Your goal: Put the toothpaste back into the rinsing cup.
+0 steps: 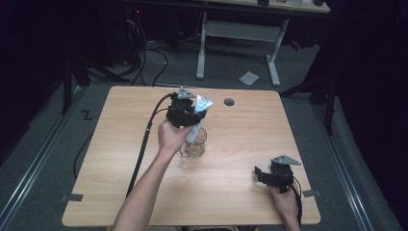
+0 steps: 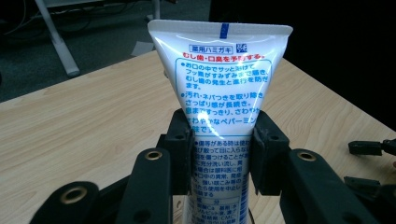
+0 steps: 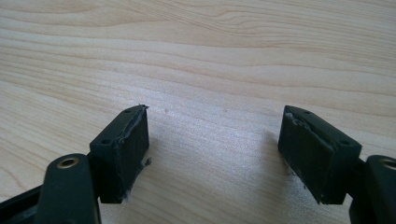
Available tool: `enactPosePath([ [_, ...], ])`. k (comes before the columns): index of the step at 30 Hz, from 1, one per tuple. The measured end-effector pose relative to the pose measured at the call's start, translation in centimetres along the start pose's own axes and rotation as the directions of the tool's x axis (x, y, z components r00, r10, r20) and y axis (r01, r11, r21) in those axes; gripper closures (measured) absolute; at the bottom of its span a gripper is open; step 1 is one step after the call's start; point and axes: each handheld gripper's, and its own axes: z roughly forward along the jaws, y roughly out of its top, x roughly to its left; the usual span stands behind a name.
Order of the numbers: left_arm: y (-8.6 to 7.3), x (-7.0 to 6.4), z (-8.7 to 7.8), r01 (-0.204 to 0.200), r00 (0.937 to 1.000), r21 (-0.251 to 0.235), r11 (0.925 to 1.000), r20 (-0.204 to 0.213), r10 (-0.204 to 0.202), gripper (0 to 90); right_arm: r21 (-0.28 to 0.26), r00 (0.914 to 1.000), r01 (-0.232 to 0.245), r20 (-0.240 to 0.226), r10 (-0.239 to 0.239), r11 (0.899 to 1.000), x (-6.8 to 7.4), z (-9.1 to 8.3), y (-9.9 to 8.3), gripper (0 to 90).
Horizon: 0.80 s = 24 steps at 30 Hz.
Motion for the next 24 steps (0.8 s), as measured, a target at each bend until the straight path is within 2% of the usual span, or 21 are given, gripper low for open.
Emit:
enactPosePath([
  [4,-0.1,0.1,0.4,0.001,1.0,0.002,1.0,-0.008,-0.001,65.1,0.0,1.0,0.0,0.0,0.0,1.0,0.0,0.0,0.0,24.5],
  [8,-0.3,0.0,0.7,-0.017,0.9996,0.006,0.9998,-0.021,0.017,65.0,0.0,1.0,0.0,0.0,0.0,1.0,0.0,0.0,0.0,24.5],
  [14,-0.3,0.1,1.1,-0.009,0.9999,-0.006,0.9999,-0.013,0.008,64.9,0.0,1.0,0.0,0.0,0.0,1.0,0.0,0.0,0.0,24.5],
  [24,-1.0,0.3,1.5,-0.006,0.9997,-0.02,0.9998,-0.024,0.006,64.6,0.0,1.0,0.0,0.0,0.0,1.0,0.0,0.0,0.0,24.5],
])
